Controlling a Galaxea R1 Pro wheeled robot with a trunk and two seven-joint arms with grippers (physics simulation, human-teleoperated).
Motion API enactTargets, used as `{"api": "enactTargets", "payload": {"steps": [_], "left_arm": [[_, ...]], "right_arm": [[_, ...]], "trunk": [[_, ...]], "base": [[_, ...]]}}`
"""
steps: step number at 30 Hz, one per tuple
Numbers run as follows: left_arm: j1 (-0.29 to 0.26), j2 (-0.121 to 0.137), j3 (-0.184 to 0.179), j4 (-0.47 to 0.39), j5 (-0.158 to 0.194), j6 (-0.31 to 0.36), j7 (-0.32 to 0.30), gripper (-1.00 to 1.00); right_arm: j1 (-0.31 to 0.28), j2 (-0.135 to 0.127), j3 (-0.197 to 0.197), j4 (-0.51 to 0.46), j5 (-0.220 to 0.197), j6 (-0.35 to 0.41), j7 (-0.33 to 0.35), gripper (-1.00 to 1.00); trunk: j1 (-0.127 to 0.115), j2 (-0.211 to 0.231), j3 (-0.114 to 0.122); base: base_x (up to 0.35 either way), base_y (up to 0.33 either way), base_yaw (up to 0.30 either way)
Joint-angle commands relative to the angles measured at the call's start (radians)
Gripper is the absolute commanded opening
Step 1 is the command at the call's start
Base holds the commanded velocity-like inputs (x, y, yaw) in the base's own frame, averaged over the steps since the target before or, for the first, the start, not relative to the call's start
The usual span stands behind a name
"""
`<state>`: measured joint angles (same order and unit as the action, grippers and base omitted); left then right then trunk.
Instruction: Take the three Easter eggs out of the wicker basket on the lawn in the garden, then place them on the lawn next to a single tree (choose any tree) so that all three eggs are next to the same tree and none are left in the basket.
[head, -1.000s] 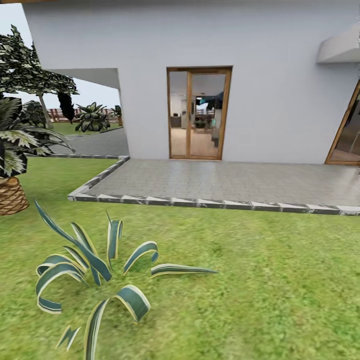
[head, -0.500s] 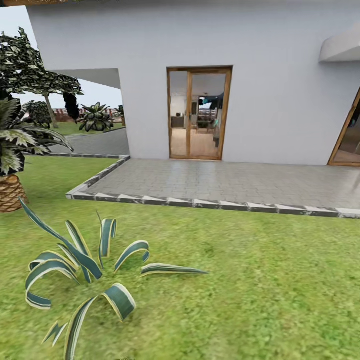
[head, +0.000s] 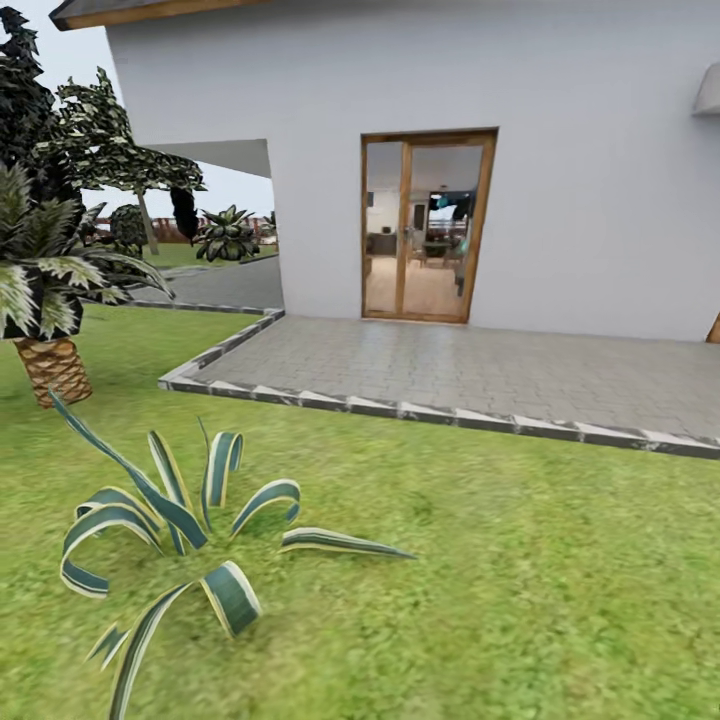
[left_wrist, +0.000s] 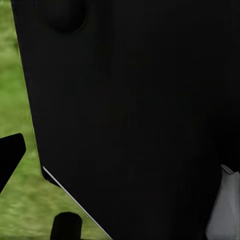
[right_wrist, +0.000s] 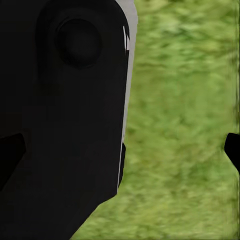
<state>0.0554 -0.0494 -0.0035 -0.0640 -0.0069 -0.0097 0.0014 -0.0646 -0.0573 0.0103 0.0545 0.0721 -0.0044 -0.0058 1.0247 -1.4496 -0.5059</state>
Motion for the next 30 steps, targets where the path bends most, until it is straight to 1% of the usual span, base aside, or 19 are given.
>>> {"api": "enactTargets", "payload": {"steps": [1, 8, 16, 30], "left_arm": [[0.001, 0.0, 0.0, -0.002, -0.001, -0.001, 0.0, 1.0], [0.001, 0.0, -0.001, -0.002, -0.001, -0.001, 0.0, 1.0], [0.0, 0.0, 0.0, -0.002, -0.001, -0.001, 0.0, 1.0], [0.001, -0.001, 0.0, -0.002, -0.001, -0.001, 0.0, 1.0]], "right_arm": [[-0.001, -0.001, 0.001, 0.002, 0.008, -0.001, 0.0, 1.0], [-0.001, -0.001, 0.001, 0.002, 0.008, -0.002, 0.001, 1.0], [-0.001, -0.001, 0.0, 0.002, 0.008, -0.002, 0.003, 1.0], [-0.001, -0.001, 0.002, 0.002, 0.008, -0.002, 0.003, 1.0]], "trunk": [[0.0, 0.0, -0.001], [0.0, 0.0, -0.001], [0.0, 0.0, -0.001], [0.0, 0.0, -0.001]], "base": [[0.189, -0.296, 0.015], [0.229, -0.254, -0.035], [0.241, -0.242, -0.221], [0.241, -0.241, -0.012]]}}
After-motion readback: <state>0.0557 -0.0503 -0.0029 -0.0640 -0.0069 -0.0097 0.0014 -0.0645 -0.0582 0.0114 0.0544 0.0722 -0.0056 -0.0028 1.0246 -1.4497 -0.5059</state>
